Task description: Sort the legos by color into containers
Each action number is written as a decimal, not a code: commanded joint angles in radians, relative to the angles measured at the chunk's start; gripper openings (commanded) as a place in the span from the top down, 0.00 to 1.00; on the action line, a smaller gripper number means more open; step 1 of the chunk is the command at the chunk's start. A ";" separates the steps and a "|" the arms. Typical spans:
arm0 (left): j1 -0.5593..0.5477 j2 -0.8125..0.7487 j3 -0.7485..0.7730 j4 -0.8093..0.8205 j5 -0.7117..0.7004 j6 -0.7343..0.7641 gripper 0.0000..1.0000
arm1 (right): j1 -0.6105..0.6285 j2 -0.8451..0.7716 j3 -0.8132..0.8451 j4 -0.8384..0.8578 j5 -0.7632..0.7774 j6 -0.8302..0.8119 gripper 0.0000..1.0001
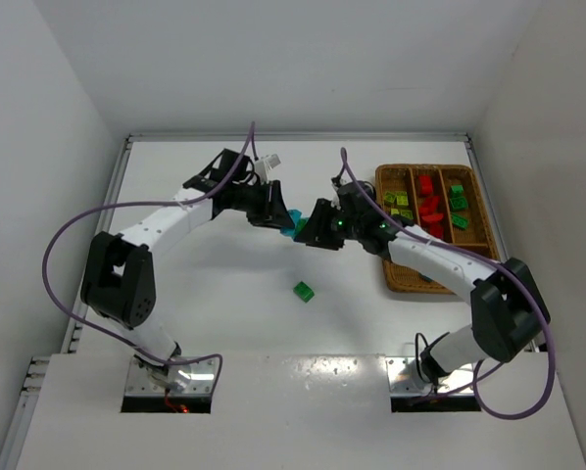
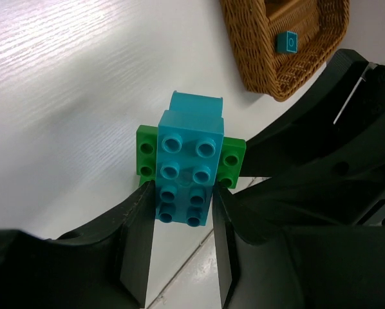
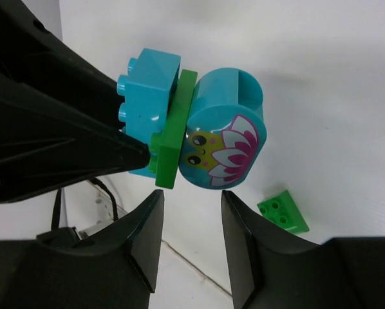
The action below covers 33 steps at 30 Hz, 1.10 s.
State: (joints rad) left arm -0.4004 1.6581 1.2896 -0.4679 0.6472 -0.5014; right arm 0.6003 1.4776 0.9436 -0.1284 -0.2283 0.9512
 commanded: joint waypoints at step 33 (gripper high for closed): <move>0.015 -0.040 -0.047 0.035 0.012 0.011 1.00 | 0.000 0.061 0.069 0.118 0.087 0.083 0.68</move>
State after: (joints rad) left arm -0.3946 1.6535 1.2510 -0.4549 0.6353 -0.5014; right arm 0.5999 1.5150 0.9668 -0.0525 -0.1703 1.0218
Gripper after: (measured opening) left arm 0.419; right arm 0.319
